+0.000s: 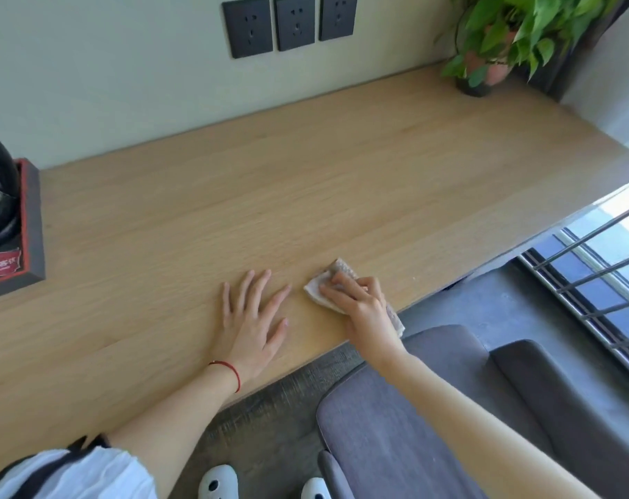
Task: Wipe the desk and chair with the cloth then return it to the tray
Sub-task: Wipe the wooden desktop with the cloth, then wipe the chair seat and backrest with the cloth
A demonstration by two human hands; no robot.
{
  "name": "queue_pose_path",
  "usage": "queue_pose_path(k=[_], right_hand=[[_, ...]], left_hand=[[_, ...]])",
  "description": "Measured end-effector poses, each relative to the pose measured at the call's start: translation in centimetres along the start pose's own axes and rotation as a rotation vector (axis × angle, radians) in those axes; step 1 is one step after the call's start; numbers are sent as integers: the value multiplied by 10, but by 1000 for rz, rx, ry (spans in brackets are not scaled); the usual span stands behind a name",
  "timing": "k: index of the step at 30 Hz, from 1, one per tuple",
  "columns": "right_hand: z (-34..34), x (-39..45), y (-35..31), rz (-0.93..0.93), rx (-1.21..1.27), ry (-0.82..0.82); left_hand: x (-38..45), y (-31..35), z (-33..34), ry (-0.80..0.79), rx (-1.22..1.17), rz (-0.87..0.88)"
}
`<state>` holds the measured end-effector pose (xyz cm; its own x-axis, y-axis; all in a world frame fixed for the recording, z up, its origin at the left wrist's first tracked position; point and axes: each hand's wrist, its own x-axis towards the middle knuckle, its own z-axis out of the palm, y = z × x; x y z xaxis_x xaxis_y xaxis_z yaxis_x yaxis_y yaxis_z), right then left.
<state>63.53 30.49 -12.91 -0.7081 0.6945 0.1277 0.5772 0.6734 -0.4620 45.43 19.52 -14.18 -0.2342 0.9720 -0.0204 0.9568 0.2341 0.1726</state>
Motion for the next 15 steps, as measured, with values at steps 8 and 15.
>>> queue_pose_path(k=[8,15], right_hand=[[-75,-53,51,383,256,209],[-54,-150,39,956,1678,440]], left_hand=[[-31,34,-3,36,-109,-36],[-100,98,23,59,-285,379]])
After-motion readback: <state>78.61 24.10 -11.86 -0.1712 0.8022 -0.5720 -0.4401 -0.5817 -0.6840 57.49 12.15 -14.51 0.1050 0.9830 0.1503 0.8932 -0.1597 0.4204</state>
